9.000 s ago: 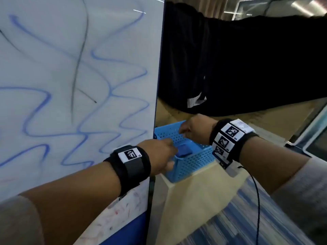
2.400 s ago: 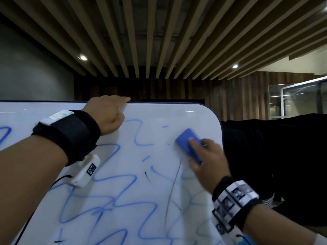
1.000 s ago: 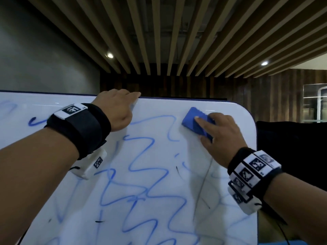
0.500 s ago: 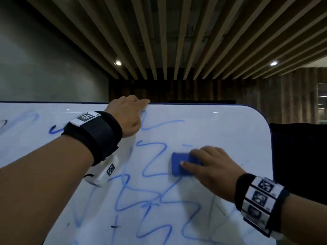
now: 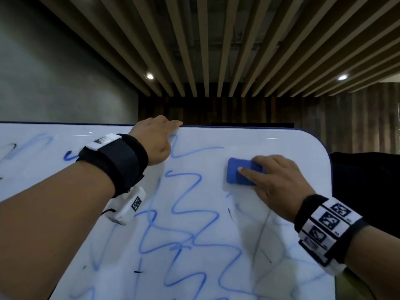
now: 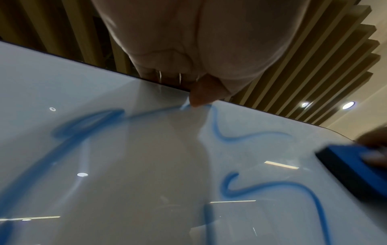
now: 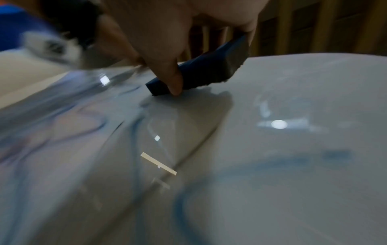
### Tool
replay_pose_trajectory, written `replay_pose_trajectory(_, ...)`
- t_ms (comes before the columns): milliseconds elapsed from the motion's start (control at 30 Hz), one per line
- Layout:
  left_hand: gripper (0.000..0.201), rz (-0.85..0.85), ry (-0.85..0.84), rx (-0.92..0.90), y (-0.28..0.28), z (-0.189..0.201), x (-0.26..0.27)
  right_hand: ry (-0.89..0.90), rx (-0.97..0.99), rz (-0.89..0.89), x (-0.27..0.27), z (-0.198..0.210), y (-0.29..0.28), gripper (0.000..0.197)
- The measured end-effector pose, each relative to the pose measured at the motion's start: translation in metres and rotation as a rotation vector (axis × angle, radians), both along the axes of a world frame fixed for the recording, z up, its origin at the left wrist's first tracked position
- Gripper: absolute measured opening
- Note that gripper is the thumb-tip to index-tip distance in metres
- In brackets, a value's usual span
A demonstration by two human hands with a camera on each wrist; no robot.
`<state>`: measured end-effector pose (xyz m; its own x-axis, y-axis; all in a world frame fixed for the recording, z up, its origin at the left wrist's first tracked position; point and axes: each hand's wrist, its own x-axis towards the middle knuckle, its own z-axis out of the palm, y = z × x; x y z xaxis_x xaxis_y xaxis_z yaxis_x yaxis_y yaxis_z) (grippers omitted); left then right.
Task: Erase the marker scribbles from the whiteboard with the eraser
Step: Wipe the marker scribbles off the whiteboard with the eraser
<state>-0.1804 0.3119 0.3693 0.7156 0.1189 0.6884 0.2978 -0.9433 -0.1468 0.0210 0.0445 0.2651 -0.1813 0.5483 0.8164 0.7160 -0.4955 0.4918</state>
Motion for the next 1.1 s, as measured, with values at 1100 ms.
replay_pose_trajectory(1100,0.068,0.057,0.011,-0.045,-0.001,0.003,-0.013,-0.154,-0.383,0.118,-0.014,-0.055,0.024,0.049)
